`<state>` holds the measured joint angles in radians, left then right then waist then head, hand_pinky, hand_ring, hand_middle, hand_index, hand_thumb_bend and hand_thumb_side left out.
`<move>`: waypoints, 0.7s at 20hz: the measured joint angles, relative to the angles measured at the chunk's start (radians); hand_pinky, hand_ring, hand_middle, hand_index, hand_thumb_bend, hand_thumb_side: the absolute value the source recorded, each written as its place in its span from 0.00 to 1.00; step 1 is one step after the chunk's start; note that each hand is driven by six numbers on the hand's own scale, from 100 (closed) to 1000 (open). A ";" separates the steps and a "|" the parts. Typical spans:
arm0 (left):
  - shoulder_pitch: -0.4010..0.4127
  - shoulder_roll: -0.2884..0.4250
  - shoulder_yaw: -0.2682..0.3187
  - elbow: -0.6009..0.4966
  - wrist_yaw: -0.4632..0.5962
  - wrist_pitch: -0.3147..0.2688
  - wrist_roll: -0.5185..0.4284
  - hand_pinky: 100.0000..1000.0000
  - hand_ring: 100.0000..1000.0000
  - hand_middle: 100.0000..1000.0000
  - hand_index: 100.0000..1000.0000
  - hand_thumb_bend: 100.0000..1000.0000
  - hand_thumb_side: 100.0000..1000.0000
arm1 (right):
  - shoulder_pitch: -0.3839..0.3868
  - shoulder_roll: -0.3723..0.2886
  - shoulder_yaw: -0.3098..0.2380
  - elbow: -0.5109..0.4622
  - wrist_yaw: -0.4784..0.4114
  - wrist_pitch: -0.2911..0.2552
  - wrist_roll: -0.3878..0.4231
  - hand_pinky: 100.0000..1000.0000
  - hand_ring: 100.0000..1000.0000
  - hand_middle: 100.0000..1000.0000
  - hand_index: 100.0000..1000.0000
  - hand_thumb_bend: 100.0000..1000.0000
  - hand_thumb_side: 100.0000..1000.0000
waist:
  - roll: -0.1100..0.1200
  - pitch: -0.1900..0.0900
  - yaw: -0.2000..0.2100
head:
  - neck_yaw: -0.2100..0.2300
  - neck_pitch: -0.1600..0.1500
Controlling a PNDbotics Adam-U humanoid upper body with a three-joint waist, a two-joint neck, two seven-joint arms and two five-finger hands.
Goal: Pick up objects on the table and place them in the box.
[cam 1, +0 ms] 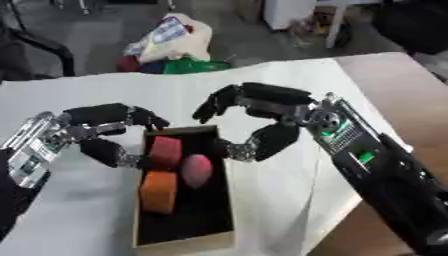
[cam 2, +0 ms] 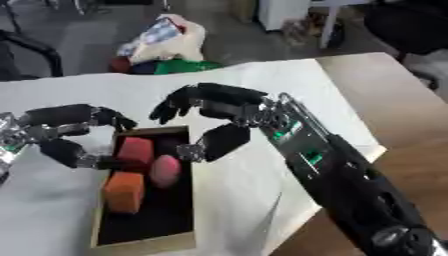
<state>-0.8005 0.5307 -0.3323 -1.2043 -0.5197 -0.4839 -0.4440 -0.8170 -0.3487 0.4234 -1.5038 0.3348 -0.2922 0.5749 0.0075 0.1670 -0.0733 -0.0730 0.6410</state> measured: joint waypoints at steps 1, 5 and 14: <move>0.016 0.009 0.022 -0.021 0.021 0.019 0.024 0.75 0.71 0.71 0.95 0.26 0.96 | 0.001 0.000 -0.003 0.000 0.003 0.001 -0.003 0.74 0.76 0.69 0.86 0.12 0.67 | -0.002 0.000 0.001 | -0.001 0.000; 0.095 0.047 0.098 -0.126 0.141 0.080 0.104 0.74 0.69 0.68 0.95 0.16 0.97 | 0.014 -0.002 -0.018 0.006 0.017 0.003 -0.021 0.74 0.77 0.69 0.87 0.12 0.67 | -0.004 0.000 0.008 | -0.001 0.000; 0.291 0.073 0.253 -0.362 0.400 0.168 0.237 0.70 0.65 0.63 0.93 0.06 0.99 | 0.066 -0.012 -0.078 -0.004 0.053 0.016 -0.111 0.73 0.78 0.72 0.90 0.10 0.69 | -0.016 0.012 0.021 | 0.029 0.000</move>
<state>-0.5097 0.6037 -0.0796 -1.5667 -0.1194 -0.3157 -0.2073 -0.7506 -0.3603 0.3449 -1.5082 0.3876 -0.2766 0.4640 -0.0089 0.1785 -0.0526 -0.0436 0.6409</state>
